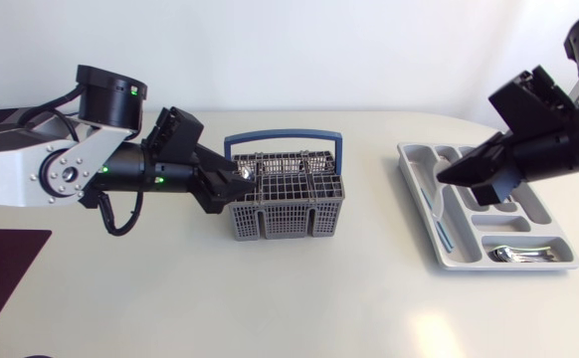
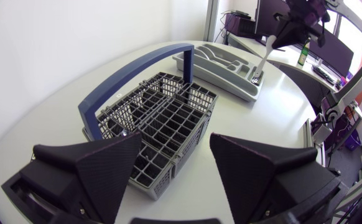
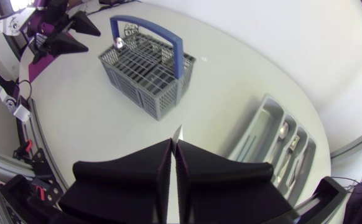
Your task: Transfer all utensils from the basket to the drawer tray.
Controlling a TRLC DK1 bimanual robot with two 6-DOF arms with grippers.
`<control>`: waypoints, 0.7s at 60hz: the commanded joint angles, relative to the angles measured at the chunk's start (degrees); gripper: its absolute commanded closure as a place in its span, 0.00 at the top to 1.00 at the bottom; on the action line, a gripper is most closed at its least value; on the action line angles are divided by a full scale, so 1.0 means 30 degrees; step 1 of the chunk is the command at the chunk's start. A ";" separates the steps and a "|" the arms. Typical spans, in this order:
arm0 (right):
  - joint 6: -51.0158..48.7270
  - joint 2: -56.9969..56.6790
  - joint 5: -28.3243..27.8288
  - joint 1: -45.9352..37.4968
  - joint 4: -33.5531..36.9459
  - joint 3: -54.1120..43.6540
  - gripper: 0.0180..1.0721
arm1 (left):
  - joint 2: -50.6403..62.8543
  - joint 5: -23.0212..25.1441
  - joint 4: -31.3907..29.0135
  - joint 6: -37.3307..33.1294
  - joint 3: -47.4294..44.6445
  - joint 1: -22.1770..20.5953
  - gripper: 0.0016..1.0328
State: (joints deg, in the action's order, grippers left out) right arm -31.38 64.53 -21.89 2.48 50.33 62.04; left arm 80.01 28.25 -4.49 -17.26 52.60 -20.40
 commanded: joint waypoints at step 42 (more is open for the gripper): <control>-1.1456 0.1253 0.1349 -1.1725 -0.2361 -0.3190 0.06 | 0.2745 -0.3176 -0.0641 0.5342 0.1276 -0.1197 0.63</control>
State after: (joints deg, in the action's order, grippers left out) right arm -61.67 66.43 -18.76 -31.40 44.97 55.27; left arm 87.20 18.96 -6.98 -2.74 56.80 -24.45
